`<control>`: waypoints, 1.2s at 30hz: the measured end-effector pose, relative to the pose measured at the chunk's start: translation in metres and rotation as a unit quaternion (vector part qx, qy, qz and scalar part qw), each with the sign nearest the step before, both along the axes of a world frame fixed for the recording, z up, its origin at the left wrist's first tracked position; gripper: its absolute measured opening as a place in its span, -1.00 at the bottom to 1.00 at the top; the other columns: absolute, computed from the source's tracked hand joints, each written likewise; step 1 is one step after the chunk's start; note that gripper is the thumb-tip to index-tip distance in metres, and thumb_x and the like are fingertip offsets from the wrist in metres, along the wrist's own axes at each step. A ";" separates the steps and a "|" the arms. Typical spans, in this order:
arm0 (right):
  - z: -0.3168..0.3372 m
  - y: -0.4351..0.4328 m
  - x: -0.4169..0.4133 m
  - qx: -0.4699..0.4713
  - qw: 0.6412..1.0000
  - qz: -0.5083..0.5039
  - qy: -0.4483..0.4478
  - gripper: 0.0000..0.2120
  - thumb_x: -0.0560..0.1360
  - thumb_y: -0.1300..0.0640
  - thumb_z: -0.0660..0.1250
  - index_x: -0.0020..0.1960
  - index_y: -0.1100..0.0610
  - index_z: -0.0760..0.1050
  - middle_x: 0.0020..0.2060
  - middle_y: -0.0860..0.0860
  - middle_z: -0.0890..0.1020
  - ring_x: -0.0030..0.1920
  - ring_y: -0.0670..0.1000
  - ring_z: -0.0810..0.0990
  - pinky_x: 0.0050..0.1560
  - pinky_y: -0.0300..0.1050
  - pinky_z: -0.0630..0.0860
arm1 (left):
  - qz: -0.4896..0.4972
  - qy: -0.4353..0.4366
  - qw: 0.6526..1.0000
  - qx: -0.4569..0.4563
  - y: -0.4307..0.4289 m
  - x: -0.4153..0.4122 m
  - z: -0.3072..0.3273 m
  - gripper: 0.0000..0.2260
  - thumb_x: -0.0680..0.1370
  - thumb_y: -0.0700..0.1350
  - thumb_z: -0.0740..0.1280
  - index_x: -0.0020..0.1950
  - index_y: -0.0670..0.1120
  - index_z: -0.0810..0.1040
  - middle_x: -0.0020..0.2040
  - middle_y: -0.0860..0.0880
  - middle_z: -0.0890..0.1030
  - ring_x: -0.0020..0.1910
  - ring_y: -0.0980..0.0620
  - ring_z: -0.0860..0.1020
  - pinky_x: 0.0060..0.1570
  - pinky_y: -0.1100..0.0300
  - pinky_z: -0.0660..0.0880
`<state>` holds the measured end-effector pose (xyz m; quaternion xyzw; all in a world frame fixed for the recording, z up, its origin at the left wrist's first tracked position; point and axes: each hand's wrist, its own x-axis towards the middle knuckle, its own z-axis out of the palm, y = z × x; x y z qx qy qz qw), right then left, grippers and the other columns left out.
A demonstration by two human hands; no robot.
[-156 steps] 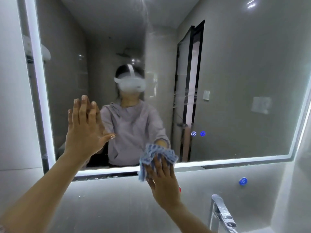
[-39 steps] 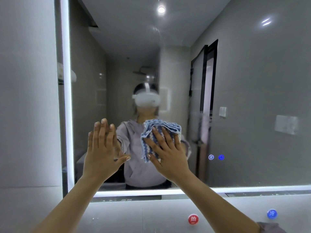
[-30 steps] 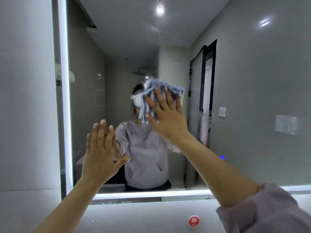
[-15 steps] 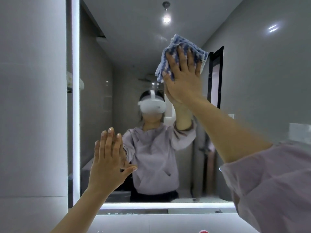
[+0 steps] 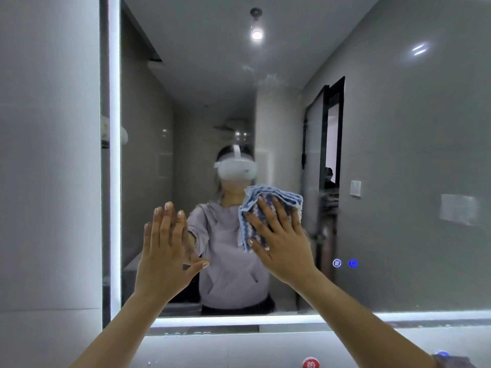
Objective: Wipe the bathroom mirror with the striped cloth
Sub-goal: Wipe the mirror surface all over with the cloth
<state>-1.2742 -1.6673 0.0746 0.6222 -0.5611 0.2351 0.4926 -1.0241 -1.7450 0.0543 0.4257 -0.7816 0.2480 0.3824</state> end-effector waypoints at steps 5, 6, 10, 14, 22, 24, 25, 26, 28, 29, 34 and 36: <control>0.051 -0.005 0.006 -0.005 1.000 -0.010 0.017 -0.43 0.60 -0.20 0.01 0.56 -0.06 0.05 0.56 0.05 0.03 0.55 0.12 -0.06 0.49 0.22 -0.06 | -0.007 0.003 1.000 -0.006 -0.004 0.000 -0.001 -0.03 0.38 0.48 -0.05 0.52 -0.21 -0.08 0.54 -0.24 -0.05 0.51 -0.24 -0.03 0.44 -0.12 -0.04; 0.071 -0.008 0.009 -0.013 1.000 -0.015 0.023 -0.43 0.60 -0.21 -0.01 0.56 -0.05 0.04 0.56 0.07 0.02 0.55 0.13 -0.07 0.50 0.21 -0.11 | -0.008 0.003 1.000 -0.010 -0.005 0.000 -0.001 -0.04 0.38 0.48 -0.06 0.52 -0.22 -0.06 0.54 -0.24 -0.05 0.51 -0.25 -0.03 0.44 -0.12 -0.04; 0.153 -0.017 0.023 -0.034 0.999 -0.027 0.014 -0.40 0.57 -0.26 -0.07 0.56 -0.09 0.03 0.56 0.05 0.02 0.55 0.14 -0.08 0.48 0.12 -0.29 | -0.014 0.008 1.000 -0.022 -0.004 0.000 -0.002 -0.04 0.38 0.48 -0.06 0.52 -0.20 -0.06 0.53 -0.25 -0.01 0.51 -0.25 0.01 0.44 -0.14 0.02; 0.199 -0.018 0.026 -0.023 0.998 -0.062 0.013 -0.40 0.58 -0.28 -0.07 0.55 -0.16 -0.15 0.56 -0.03 -0.14 0.54 0.06 -0.24 0.44 0.06 -0.42 | -0.010 0.011 1.000 -0.012 -0.001 -0.001 0.002 -0.02 0.35 0.48 -0.01 0.51 -0.22 -0.01 0.52 -0.27 0.06 0.49 -0.27 0.08 0.35 -0.24 0.22; 0.211 -0.014 0.026 -0.017 0.998 -0.058 0.013 -0.39 0.58 -0.30 -0.10 0.55 -0.16 -0.17 0.56 -0.05 -0.17 0.54 0.04 -0.27 0.44 0.07 -0.39 | 0.007 0.014 1.000 -0.003 0.010 0.000 0.013 -0.04 0.31 0.50 0.01 0.45 -0.19 0.14 0.48 -0.28 0.19 0.45 -0.28 0.18 0.33 -0.26 0.26; 0.213 -0.012 0.025 -0.009 0.999 -0.052 0.014 -0.39 0.57 -0.30 -0.09 0.55 -0.17 -0.16 0.56 -0.07 -0.16 0.54 0.03 -0.27 0.44 0.06 -0.40 | -0.001 0.025 1.000 -0.009 0.015 -0.001 0.021 -0.04 0.27 0.48 0.09 0.45 -0.17 0.15 0.46 -0.27 0.22 0.44 -0.28 0.20 0.32 -0.28 0.26; 0.215 -0.011 0.023 -0.004 0.999 -0.049 0.014 -0.39 0.57 -0.30 -0.09 0.55 -0.18 -0.16 0.56 -0.07 -0.16 0.54 0.02 -0.27 0.44 0.06 -0.40 | -0.003 0.025 1.000 -0.017 0.018 -0.003 0.026 -0.05 0.27 0.47 0.12 0.46 -0.16 0.14 0.47 -0.27 0.22 0.44 -0.28 0.20 0.31 -0.29 0.26; 0.218 -0.010 0.022 -0.002 0.999 -0.049 0.010 -0.39 0.57 -0.30 -0.09 0.55 -0.18 -0.16 0.56 -0.07 -0.16 0.54 0.02 -0.27 0.45 0.07 -0.39 | -0.004 0.024 0.999 -0.030 0.022 -0.006 0.032 -0.05 0.28 0.45 0.17 0.46 -0.15 0.13 0.47 -0.27 0.22 0.43 -0.29 0.21 0.29 -0.30 0.27; 0.228 -0.007 0.017 -0.003 0.999 -0.050 -0.013 -0.39 0.57 -0.30 -0.09 0.55 -0.18 -0.19 0.56 -0.07 -0.18 0.53 0.03 -0.28 0.48 0.10 -0.35 | -0.004 0.024 0.999 -0.046 0.028 -0.016 0.043 -0.04 0.28 0.40 0.32 0.47 -0.14 0.11 0.47 -0.28 0.21 0.42 -0.31 0.22 0.25 -0.33 0.29; 0.234 -0.004 0.014 -0.004 0.998 -0.049 -0.032 -0.39 0.58 -0.30 -0.09 0.55 -0.17 -0.20 0.56 -0.07 -0.19 0.53 0.03 -0.29 0.48 0.11 -0.34 | -0.001 0.022 0.999 -0.049 0.030 -0.022 0.048 -0.02 0.27 0.37 0.37 0.48 -0.14 0.11 0.47 -0.28 0.20 0.42 -0.32 0.22 0.25 -0.33 0.29; 0.241 0.010 -0.003 -0.006 0.996 -0.047 -0.081 -0.38 0.59 -0.28 -0.07 0.55 -0.14 -0.22 0.55 -0.05 -0.21 0.53 0.08 -0.30 0.49 0.15 -0.32 | 0.012 0.000 0.999 -0.046 0.042 -0.061 0.068 -0.03 0.32 0.40 0.26 0.54 -0.11 0.00 0.54 -0.20 -0.02 0.51 -0.24 -0.01 0.36 -0.27 0.15; 0.229 0.015 -0.009 -0.007 0.995 -0.042 -0.092 -0.38 0.59 -0.26 -0.07 0.55 -0.14 -0.22 0.55 -0.03 -0.22 0.53 0.09 -0.30 0.48 0.16 -0.33 | -0.013 0.005 0.999 -0.053 0.049 -0.080 0.070 -0.03 0.31 0.38 0.25 0.54 -0.11 0.00 0.54 -0.20 0.00 0.51 -0.24 0.00 0.37 -0.26 0.12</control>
